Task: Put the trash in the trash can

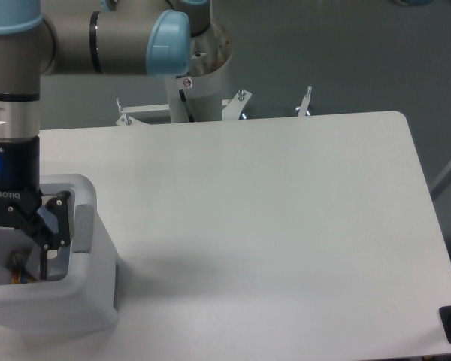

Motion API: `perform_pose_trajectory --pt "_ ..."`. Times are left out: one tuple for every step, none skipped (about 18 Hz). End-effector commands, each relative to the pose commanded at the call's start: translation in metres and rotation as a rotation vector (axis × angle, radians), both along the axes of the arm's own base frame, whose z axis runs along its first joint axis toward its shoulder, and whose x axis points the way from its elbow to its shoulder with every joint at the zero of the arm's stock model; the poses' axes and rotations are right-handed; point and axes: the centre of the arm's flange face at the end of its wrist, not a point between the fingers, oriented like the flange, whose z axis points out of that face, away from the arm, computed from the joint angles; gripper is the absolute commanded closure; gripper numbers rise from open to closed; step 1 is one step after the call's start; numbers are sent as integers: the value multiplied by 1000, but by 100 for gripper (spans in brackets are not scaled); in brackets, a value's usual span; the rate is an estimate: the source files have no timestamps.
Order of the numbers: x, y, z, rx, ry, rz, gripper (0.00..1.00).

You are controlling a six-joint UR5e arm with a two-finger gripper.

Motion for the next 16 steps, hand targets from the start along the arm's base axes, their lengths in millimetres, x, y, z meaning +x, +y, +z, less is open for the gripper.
perform_pose_trajectory --pt "-13 -4 -2 -10 13 22 0" --pt "-35 -15 4 -12 36 63 0" --pt "-57 -26 7 -20 58 105 0" --pt "-77 -34 9 -30 81 136 0" --pt "-95 -40 8 -45 102 162 0" --pt "-115 -48 4 -67 127 184 0" --pt "-132 -55 2 -97 160 196 0" --pt "-150 -64 -1 -138 204 209 0" --pt "-166 -73 -7 -190 252 212 0" --pt "-179 -82 -17 -256 303 205 0" --pt "-189 -90 -25 -326 358 193 0" --pt "-199 -100 -39 -408 402 191 0" --pt "-208 -112 -59 -500 427 180 0" --pt "-209 -122 -77 -578 447 150 0" --pt "-207 -135 -80 -637 474 116 0" --pt "-209 -151 -83 -694 485 65 0"
